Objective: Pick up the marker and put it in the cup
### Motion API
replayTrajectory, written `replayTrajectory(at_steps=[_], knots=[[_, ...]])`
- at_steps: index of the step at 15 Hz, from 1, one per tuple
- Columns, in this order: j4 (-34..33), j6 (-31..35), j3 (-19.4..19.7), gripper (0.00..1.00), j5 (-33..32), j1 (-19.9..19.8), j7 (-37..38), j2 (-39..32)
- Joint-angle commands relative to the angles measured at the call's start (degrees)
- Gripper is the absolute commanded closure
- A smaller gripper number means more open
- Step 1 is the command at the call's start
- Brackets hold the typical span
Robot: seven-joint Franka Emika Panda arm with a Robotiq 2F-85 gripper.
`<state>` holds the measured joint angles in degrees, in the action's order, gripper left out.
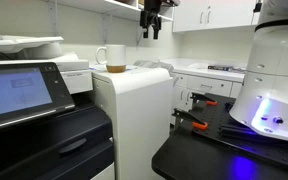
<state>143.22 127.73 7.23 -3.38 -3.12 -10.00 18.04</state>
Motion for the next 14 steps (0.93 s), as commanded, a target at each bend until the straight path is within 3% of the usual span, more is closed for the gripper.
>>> replayTrajectory(at_steps=[1,4,9,14], knots=[[-0.2,-0.1,-0.4,0.00,0.1,-0.4,-0.1,0.0],[-0.2,-0.1,-0.4,0.00,0.1,-0.4,-0.1,0.0],[-4.7,4.9,-1.6,0.00,6.0,-0.8,14.8,-5.4],[-12.9,11.0,-2.0,0.00,10.0,-1.1,27.0,-15.6]])
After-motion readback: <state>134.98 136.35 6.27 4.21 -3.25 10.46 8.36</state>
